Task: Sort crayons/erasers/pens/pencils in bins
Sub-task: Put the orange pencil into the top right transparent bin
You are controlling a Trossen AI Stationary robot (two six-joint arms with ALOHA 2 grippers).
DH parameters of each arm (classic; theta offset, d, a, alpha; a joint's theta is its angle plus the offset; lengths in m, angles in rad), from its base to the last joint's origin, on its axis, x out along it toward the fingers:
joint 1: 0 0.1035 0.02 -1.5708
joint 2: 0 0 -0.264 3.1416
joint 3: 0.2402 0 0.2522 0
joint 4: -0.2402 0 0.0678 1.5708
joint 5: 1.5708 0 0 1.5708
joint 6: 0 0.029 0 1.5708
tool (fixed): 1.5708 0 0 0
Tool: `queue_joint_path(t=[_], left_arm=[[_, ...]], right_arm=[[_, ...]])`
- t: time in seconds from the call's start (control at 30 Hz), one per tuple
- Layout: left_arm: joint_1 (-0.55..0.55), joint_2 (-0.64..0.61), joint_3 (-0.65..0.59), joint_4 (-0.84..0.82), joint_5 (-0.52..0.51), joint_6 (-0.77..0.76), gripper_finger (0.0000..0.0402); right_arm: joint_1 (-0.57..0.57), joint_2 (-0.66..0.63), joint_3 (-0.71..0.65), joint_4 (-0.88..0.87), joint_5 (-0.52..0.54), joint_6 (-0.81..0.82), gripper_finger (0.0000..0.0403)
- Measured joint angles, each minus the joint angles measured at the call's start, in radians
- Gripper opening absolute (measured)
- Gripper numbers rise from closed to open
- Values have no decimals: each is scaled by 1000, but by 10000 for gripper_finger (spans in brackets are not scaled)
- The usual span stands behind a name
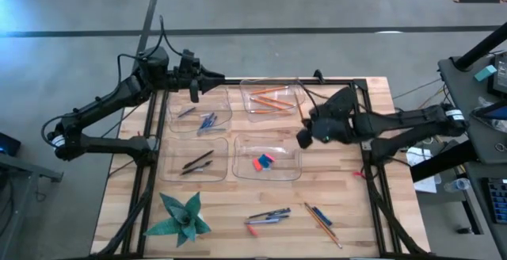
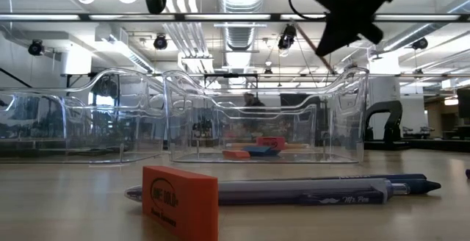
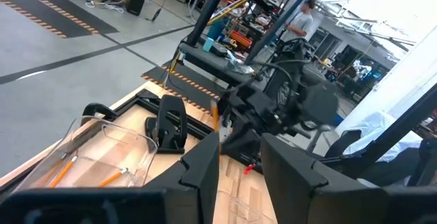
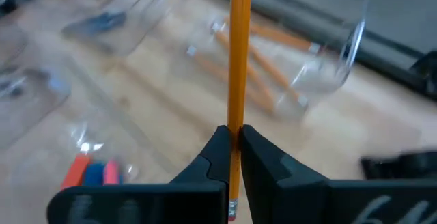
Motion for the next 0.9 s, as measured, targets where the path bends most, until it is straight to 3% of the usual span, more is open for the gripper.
queue_joint_path(t=[0.2,0.43,0.9], left_arm=[[0,0,0,0,0,5,94],[0,-1,0,-9,3,76,94],[0,-1,0,-10,3,76,94]], right_arm=[[-169,25,0,167,-6,-144,13],[-264,116,0,416,-56,-411,13],[-380,278,0,537,-55,-617,13]])
